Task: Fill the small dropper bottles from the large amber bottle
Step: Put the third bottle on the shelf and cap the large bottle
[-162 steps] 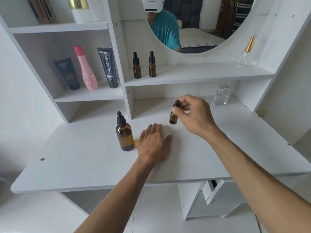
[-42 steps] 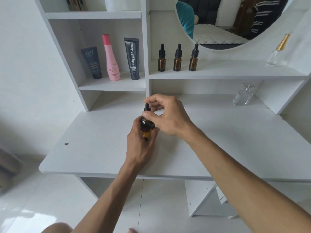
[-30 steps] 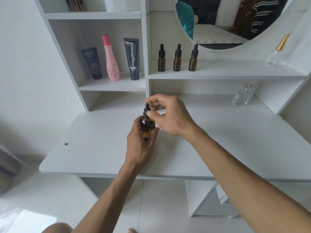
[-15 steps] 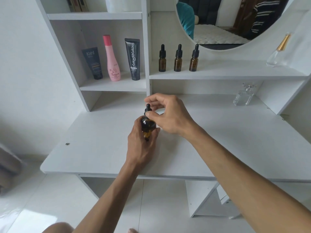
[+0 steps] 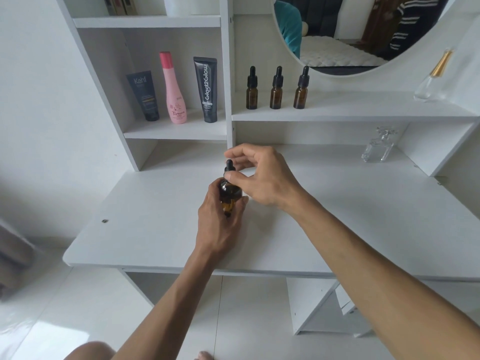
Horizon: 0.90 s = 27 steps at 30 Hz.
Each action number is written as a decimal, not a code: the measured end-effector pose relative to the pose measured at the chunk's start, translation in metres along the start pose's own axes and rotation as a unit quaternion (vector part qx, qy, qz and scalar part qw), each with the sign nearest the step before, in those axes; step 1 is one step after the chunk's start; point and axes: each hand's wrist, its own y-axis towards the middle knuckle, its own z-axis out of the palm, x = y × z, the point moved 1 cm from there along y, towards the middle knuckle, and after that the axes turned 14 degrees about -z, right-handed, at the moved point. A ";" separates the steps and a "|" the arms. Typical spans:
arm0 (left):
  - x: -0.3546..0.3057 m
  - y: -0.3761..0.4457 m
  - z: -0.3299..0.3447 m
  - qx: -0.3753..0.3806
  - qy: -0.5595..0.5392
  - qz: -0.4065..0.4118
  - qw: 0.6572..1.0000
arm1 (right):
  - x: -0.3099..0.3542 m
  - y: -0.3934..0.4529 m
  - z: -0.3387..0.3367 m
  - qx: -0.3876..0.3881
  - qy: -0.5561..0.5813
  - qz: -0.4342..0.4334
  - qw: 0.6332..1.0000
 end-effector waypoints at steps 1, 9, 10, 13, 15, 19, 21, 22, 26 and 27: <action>0.000 0.000 0.000 -0.002 0.002 0.001 1.000 | 0.000 0.000 0.000 -0.001 0.002 0.003 1.000; 0.001 0.001 0.000 -0.002 0.003 0.003 1.000 | 0.000 -0.001 0.001 -0.009 0.008 0.010 1.000; 0.001 0.001 0.000 -0.001 0.003 0.001 1.000 | 0.000 -0.001 0.001 -0.016 0.003 0.010 1.000; 0.001 0.001 0.000 -0.003 0.004 0.002 1.000 | 0.000 -0.001 0.000 -0.016 0.004 0.012 1.000; 0.000 0.000 0.000 -0.005 0.007 0.004 1.000 | 0.000 -0.001 0.001 -0.008 0.016 0.015 1.000; 0.001 0.001 0.001 -0.005 0.007 0.002 1.000 | -0.001 -0.001 0.001 -0.028 0.002 0.016 0.999; 0.000 0.001 0.001 -0.005 0.007 0.005 1.000 | -0.001 -0.001 0.001 -0.019 0.010 0.016 1.000; 0.000 0.001 0.000 -0.004 0.006 0.004 1.000 | -0.001 -0.001 0.001 -0.015 0.015 0.018 1.000; 0.001 0.000 0.001 -0.005 0.000 0.000 1.000 | 0.000 -0.001 0.000 -0.021 0.004 0.014 1.000; 0.001 0.001 0.001 -0.005 -0.002 0.000 1.000 | 0.000 -0.001 0.000 -0.014 0.005 0.013 1.000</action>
